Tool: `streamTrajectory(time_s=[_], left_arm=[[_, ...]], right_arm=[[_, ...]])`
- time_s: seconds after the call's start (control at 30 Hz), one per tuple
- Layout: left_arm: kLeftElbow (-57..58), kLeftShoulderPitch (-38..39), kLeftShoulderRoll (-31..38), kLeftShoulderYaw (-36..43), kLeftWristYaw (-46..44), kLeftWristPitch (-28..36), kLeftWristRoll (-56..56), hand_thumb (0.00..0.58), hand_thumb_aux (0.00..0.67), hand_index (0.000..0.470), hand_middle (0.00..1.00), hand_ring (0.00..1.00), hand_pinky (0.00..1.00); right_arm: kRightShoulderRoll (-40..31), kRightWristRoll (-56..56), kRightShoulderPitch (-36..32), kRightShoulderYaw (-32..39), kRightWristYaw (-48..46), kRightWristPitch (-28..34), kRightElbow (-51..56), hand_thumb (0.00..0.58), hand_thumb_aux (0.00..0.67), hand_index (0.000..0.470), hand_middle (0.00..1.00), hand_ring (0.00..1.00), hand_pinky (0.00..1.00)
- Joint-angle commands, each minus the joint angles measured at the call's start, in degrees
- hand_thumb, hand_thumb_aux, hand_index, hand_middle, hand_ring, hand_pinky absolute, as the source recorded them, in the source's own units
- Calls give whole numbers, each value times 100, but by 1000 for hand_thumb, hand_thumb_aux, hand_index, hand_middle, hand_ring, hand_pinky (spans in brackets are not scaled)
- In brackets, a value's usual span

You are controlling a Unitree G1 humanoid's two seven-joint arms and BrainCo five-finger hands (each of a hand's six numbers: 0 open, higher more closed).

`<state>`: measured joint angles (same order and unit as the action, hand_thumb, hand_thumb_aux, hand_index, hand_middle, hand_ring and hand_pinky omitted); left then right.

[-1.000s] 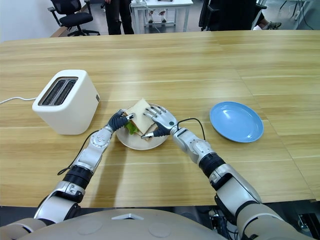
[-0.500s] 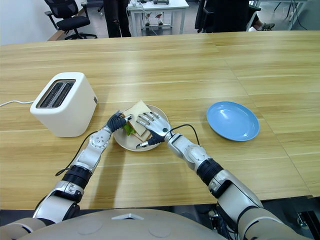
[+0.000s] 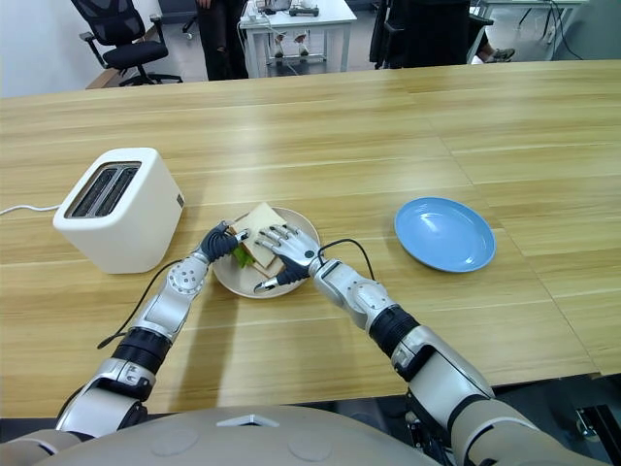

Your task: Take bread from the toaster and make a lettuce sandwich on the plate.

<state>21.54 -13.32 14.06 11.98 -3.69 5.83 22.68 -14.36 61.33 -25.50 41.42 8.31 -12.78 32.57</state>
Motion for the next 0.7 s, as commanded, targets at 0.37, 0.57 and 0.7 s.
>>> streamTrajectory(time_s=[0.37, 0.57, 0.7], left_arm=[[-2347, -4, 919, 528, 1326, 342, 2977, 0, 0, 0, 0, 0, 0], [-2989, 111, 1258, 57, 1327, 597, 3315, 0, 0, 0, 0, 0, 0], [-3169, 200, 1353, -247, 1282, 531, 3114, 0, 0, 0, 0, 0, 0]], right_arm=[[-106, -104, 443, 640, -1462, -125, 465, 0, 0, 0, 0, 0, 0], [-120, -96, 470, 627, -1513, -129, 388, 0, 0, 0, 0, 0, 0], [-198, -141, 474, 544, -1393, -150, 186, 0, 0, 0, 0, 0, 0]])
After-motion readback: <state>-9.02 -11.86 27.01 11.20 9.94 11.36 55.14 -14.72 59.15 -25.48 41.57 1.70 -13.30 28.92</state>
